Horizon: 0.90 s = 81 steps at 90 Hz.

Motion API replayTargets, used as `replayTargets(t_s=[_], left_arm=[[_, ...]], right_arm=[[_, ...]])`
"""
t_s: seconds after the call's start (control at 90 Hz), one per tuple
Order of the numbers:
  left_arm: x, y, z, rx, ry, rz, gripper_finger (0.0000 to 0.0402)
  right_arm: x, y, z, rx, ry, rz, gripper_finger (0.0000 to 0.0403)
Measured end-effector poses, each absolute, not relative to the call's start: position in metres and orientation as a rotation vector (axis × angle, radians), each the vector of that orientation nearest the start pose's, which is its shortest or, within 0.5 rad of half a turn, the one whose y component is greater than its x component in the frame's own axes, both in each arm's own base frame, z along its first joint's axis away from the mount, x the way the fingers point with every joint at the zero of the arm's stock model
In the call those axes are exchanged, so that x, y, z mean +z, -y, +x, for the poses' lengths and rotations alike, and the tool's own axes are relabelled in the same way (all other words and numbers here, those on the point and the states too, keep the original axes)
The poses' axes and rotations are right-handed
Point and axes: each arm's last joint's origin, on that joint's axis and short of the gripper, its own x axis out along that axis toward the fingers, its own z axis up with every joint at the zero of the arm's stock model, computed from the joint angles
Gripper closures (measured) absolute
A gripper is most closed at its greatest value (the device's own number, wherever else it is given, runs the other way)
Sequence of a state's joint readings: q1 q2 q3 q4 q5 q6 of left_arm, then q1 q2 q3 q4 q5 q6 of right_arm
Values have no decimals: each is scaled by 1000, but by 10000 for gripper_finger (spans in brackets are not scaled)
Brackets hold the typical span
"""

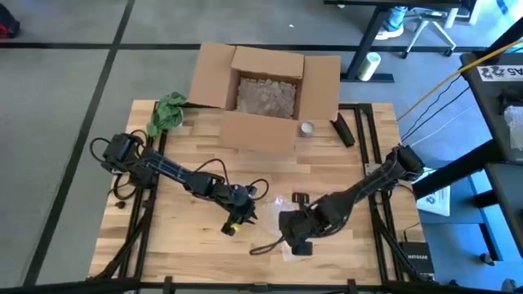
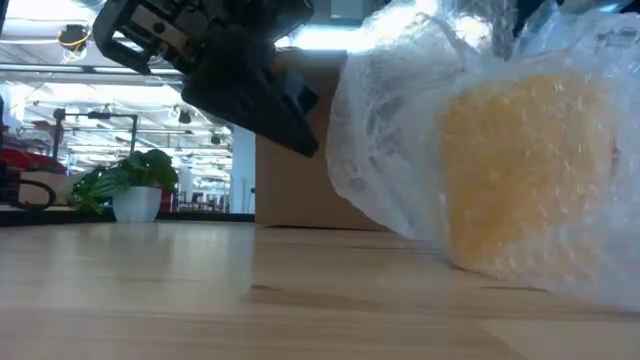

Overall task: Wrap mug
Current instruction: Wrap the yellow mug with the bubble wrap

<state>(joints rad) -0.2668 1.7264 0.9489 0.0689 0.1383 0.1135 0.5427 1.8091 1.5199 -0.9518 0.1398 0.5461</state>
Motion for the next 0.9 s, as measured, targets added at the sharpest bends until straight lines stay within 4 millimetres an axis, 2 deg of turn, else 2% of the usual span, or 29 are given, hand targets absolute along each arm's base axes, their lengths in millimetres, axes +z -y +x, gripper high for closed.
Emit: replayTargets(t_s=[0.189,0.533,0.9], left_arm=[[174,97,339,-429,-667,154,336],[174,97,339,-431,-661,160,336],[171,91,347,-421,-612,186,336]], right_arm=[[236,-187,316,58,-1230,87,403],[181,-162,317,81,-1232,194,403],[176,-160,318,107,-1216,229,403]])
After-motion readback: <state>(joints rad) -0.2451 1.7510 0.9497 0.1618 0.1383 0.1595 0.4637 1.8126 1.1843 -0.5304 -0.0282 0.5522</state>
